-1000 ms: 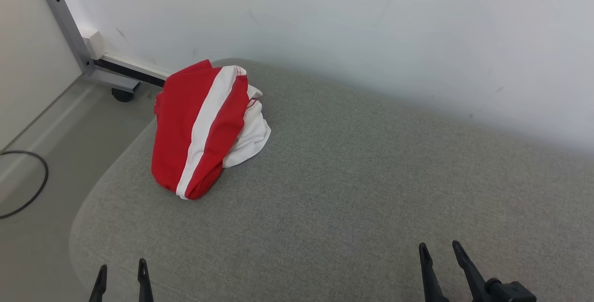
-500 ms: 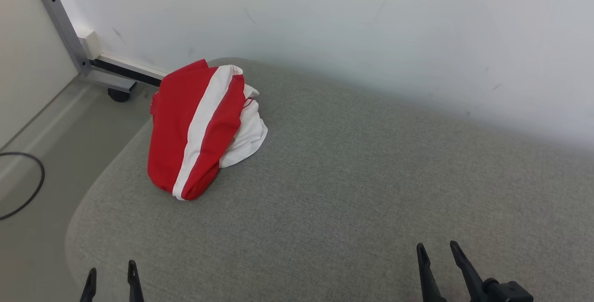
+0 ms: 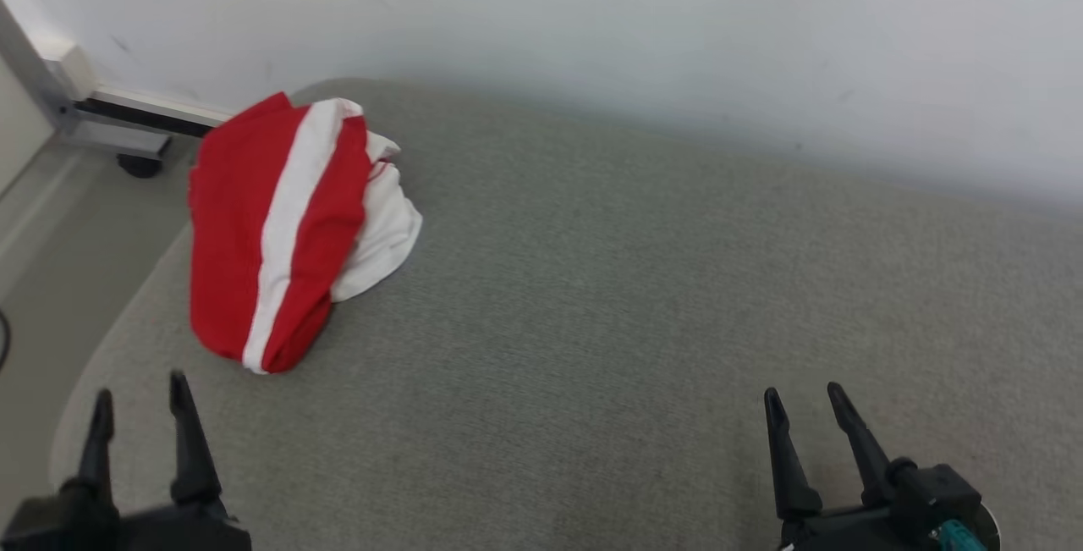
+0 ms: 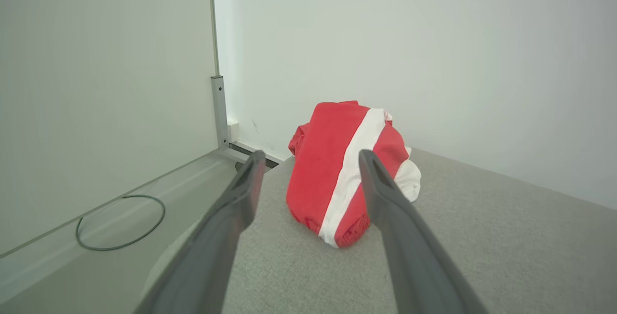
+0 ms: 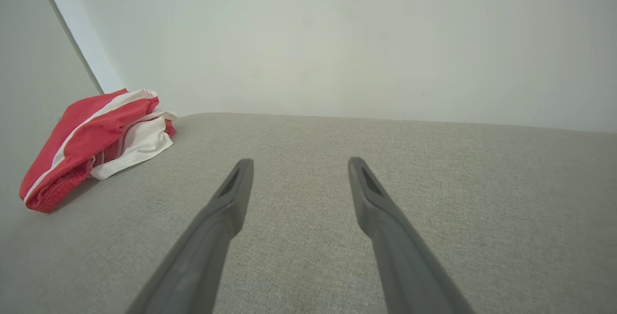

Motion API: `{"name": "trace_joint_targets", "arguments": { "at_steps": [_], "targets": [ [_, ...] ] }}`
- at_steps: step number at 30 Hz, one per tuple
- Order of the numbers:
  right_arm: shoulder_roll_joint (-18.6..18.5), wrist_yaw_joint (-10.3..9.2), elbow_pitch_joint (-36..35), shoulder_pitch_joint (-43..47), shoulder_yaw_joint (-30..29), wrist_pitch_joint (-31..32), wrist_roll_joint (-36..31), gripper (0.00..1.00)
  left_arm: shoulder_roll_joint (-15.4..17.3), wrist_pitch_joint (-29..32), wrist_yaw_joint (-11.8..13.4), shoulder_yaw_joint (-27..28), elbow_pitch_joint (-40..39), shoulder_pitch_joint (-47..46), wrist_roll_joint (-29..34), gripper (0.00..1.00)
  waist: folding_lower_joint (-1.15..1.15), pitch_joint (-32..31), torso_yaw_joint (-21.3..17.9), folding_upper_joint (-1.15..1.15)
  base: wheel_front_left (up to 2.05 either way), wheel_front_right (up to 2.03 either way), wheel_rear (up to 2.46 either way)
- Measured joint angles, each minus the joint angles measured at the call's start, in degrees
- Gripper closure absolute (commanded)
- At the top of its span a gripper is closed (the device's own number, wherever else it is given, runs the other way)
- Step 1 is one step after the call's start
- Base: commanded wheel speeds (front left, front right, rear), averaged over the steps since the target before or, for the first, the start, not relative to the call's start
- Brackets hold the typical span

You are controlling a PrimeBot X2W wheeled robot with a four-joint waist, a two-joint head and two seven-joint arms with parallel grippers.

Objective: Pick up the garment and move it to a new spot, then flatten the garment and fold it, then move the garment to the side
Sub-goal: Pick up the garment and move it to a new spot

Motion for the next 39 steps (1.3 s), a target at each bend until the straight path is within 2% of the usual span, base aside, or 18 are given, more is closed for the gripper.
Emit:
{"name": "trace_joint_targets", "arguments": {
  "at_steps": [4,9,16,18,20,27,39],
  "targets": [
    [0.0,0.00,-0.2,-1.4,-1.0,0.0,-0.4,0.00,1.1,0.0,-1.1,2.0,1.4,-5.7,-0.2,0.00,0.00,2.2,-2.3,0.00,0.00,0.00,0.00],
    [0.0,0.00,-0.6,-3.5,-1.7,0.0,-0.4,0.00,5.0,0.0,-2.0,2.4,5.2,-12.7,-0.6,0.00,0.01,5.1,-5.4,0.01,0.00,0.00,0.00],
    [0.0,0.00,-1.2,-5.5,-2.4,0.0,-0.4,0.00,10.1,0.3,-2.4,2.7,13.6,-22.9,-6.5,0.00,0.01,9.1,-9.5,0.01,0.00,0.00,0.00],
    [0.0,0.00,-1.5,-6.5,-2.3,0.0,-0.4,0.00,12.5,1.1,-2.4,3.3,15.6,-25.7,-8.2,0.00,0.01,10.1,-10.7,0.01,0.00,0.00,0.00],
    [0.0,0.00,-1.7,-7.4,-2.3,0.0,-0.3,0.00,15.1,2.4,-2.5,3.4,17.7,-28.4,-10.1,0.00,0.01,11.1,-11.9,0.01,0.00,0.00,0.00],
    [0.0,0.00,-1.8,-8.3,-2.2,0.0,0.1,0.00,21.2,9.4,-2.5,1.5,24.9,-34.2,-15.3,0.00,0.01,14.1,-15.6,0.01,0.00,0.00,0.00],
    [-0.1,0.00,-1.9,-8.9,-2.2,0.0,0.8,0.00,28.4,22.8,-2.5,-3.0,34.2,-35.7,-19.1,0.00,0.00,16.0,-19.6,0.01,0.00,0.00,0.00]
  ]
}}
